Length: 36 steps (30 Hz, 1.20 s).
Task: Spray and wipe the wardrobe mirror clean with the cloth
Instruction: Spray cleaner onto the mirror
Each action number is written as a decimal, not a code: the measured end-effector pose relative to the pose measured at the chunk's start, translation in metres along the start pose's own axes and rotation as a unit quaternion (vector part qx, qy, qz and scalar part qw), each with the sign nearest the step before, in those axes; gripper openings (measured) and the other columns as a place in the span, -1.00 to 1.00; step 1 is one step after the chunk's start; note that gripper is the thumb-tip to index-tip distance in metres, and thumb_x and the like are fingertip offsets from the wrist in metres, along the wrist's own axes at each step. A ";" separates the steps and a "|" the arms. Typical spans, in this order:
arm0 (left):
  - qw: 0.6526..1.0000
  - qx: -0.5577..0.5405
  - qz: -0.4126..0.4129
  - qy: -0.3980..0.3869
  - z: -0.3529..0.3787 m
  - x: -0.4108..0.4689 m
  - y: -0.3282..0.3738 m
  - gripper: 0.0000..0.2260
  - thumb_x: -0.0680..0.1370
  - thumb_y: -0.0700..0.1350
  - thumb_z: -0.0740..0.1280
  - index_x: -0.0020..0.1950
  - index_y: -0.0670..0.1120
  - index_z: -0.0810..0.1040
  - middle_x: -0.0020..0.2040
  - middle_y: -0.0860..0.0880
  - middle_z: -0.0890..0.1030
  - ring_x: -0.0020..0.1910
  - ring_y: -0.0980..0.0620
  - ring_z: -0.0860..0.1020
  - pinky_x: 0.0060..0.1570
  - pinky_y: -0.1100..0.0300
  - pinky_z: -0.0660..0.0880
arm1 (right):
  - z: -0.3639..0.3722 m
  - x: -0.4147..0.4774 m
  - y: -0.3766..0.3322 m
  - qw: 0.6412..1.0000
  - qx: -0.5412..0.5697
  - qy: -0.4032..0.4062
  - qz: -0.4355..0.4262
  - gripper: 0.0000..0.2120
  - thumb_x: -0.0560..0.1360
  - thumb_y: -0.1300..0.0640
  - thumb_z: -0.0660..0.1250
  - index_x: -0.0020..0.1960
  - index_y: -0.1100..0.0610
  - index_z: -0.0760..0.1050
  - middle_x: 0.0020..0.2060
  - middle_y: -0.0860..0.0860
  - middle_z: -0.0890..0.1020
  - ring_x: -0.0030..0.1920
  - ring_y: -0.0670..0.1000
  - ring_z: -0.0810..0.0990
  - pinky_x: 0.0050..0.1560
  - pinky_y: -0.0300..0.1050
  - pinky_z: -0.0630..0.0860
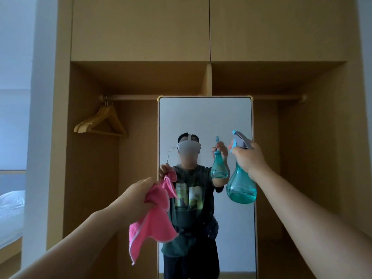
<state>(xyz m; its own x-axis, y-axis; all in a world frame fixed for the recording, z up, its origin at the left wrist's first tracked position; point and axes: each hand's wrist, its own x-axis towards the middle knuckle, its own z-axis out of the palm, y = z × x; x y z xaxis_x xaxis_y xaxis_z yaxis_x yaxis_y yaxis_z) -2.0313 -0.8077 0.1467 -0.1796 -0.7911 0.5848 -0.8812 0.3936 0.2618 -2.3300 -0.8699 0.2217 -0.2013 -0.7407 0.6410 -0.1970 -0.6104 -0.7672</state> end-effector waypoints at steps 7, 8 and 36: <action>1.000 -0.015 -0.006 0.005 -0.008 -0.007 -0.007 -0.76 0.44 -0.33 0.28 -0.08 0.02 0.52 -0.13 0.10 0.62 -0.13 0.17 0.60 -0.14 0.22 0.58 | 0.012 0.000 0.001 1.000 -0.005 0.002 -0.002 -0.67 0.50 0.35 0.21 -0.36 0.04 0.34 -0.70 -0.24 0.40 -0.66 -0.30 0.38 -0.66 -0.46 0.21; 1.000 -0.013 -0.010 0.004 -0.008 -0.007 -0.008 -0.76 0.45 -0.32 0.28 -0.08 0.03 0.52 -0.14 0.10 0.63 -0.14 0.17 0.60 -0.15 0.21 0.59 | 0.014 0.001 0.001 1.000 0.000 0.001 -0.005 -0.67 0.49 0.38 0.21 -0.37 0.06 0.37 -0.70 -0.24 0.41 -0.66 -0.30 0.38 -0.66 -0.47 0.22; 0.999 -0.014 -0.045 0.025 -0.030 -0.032 -0.046 -0.69 0.48 -0.31 0.32 -0.11 0.14 0.51 -0.20 0.15 0.61 -0.17 0.39 0.54 -0.30 0.47 0.49 | 0.090 -0.013 -0.014 0.995 0.004 -0.089 -0.035 -0.74 0.12 0.20 0.21 -0.29 0.38 0.44 -0.45 0.07 0.51 -0.39 0.00 0.48 -0.37 -0.20 0.39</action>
<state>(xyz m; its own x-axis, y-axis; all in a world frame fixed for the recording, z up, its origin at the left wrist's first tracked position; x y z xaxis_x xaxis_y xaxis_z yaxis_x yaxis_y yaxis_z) -1.9721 -0.7860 0.1391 -0.0771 -0.8003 0.5946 -0.8806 0.3343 0.3358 -2.2385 -0.8772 0.2222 -0.0143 -0.7338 0.6793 -0.1964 -0.6640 -0.7214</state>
